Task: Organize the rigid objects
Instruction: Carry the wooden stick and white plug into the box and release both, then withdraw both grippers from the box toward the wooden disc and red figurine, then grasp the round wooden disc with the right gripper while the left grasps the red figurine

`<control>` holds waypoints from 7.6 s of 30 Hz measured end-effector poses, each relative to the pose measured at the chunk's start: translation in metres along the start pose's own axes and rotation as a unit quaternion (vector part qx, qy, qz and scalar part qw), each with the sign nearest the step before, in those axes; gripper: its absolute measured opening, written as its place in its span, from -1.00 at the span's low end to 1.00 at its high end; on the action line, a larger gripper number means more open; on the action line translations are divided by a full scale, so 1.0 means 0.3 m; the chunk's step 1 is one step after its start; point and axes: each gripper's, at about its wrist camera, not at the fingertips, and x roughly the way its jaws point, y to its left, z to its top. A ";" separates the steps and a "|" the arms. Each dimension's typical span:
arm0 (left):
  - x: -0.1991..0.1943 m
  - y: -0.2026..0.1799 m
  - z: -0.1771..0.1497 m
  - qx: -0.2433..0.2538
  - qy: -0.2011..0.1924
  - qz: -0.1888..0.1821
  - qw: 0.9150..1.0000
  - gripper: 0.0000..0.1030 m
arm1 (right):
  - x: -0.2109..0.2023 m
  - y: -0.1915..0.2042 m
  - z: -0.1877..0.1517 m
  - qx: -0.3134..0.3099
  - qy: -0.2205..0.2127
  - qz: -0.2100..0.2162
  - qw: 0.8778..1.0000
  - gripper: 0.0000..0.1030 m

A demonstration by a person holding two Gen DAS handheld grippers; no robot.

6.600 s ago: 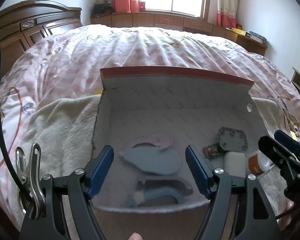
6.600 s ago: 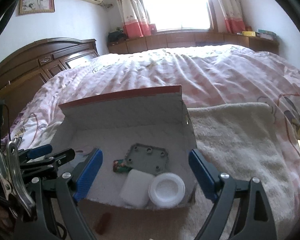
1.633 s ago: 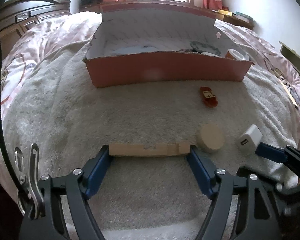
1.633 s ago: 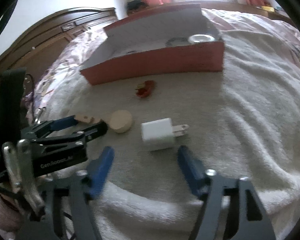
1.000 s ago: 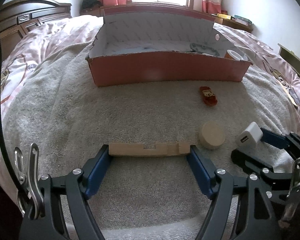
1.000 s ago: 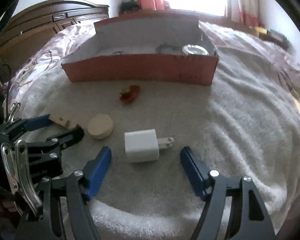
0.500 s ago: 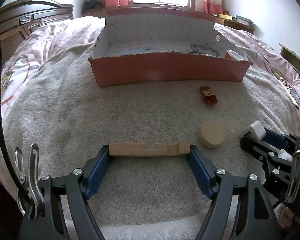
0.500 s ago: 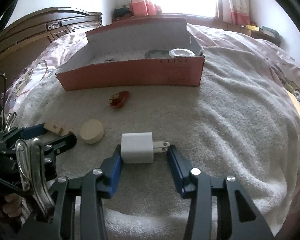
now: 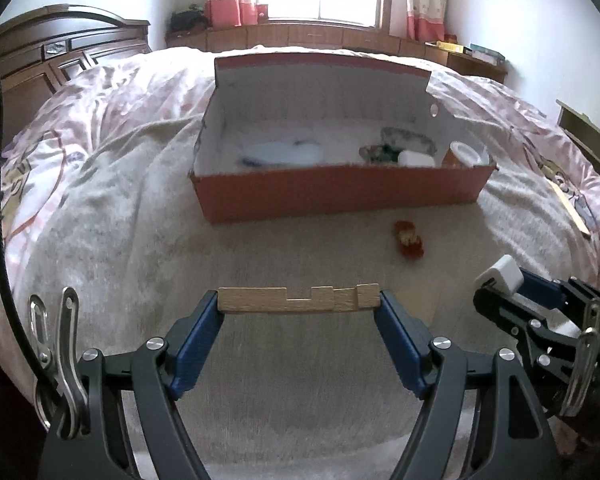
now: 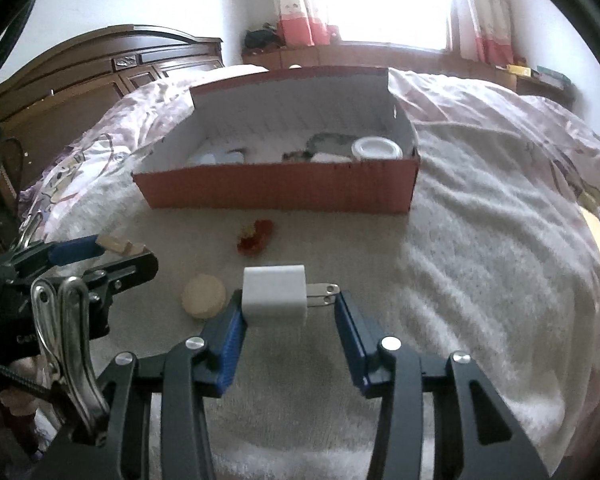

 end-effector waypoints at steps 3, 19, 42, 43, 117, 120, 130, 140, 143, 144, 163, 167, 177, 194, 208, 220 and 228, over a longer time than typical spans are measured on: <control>0.000 -0.007 0.045 0.007 -0.008 -0.002 1.000 0.52 | 0.002 -0.009 0.033 0.000 -0.003 0.006 1.000 -0.10; 0.146 0.023 0.336 -0.007 -0.019 -0.002 1.000 0.52 | 0.064 -0.051 0.252 -0.011 -0.034 0.006 0.999 -0.10; 0.411 0.037 0.513 -0.005 0.027 0.029 0.999 0.52 | 0.340 -0.164 0.492 0.014 0.017 -0.004 1.000 -0.09; 0.423 0.034 0.515 -0.004 0.032 0.031 0.999 0.52 | 0.347 -0.168 0.494 0.015 0.019 -0.006 1.000 -0.09; 0.081 0.041 0.213 -0.016 0.012 -0.006 1.000 0.53 | 0.056 -0.067 0.182 0.039 -0.005 0.027 0.999 0.29; 0.084 0.041 0.256 -0.013 -0.004 -0.004 1.000 0.53 | 0.065 -0.071 0.172 0.046 0.001 0.028 0.999 0.29; 0.208 0.038 0.334 -0.006 0.015 0.013 1.000 0.53 | 0.081 -0.065 0.149 0.049 0.014 0.034 0.998 0.30; 0.204 0.059 0.322 -0.017 0.018 0.007 1.000 0.67 | 0.090 -0.053 0.141 0.048 0.021 0.041 0.998 0.30; 0.183 0.075 0.311 -0.025 0.016 0.004 1.000 0.67 | 0.091 -0.032 0.130 0.043 0.026 0.047 0.998 0.30; 0.177 0.079 0.303 -0.027 0.019 0.005 0.999 0.67 | 0.093 -0.021 0.123 0.040 0.029 0.050 0.998 0.30; 0.068 0.091 0.179 -0.019 0.016 0.030 0.999 0.67 | 0.117 0.115 0.034 -0.024 0.057 0.057 0.996 0.12; 0.068 0.097 0.163 -0.024 0.020 0.030 0.999 0.67 | 0.125 0.136 0.022 -0.036 0.058 0.053 0.996 -0.08; 0.076 0.131 0.123 -0.047 0.039 0.035 0.998 0.66 | 0.116 0.156 0.011 -0.047 0.050 0.067 0.995 -0.48; 0.100 0.143 0.062 -0.068 0.067 0.021 0.995 0.64 | 0.095 0.130 0.020 -0.027 0.045 0.067 0.996 -0.47; 0.113 0.164 0.038 -0.081 0.076 0.016 0.994 0.63 | 0.128 0.144 0.005 -0.041 0.054 0.053 0.996 -0.36; 0.116 0.028 0.072 -0.041 0.076 -0.014 0.996 0.53 | 0.066 -0.060 0.036 0.014 0.030 -0.013 0.999 -0.36; 0.155 -0.157 0.122 0.028 0.065 -0.036 0.997 0.37 | 0.067 -0.152 0.026 0.041 0.029 -0.024 0.998 -0.36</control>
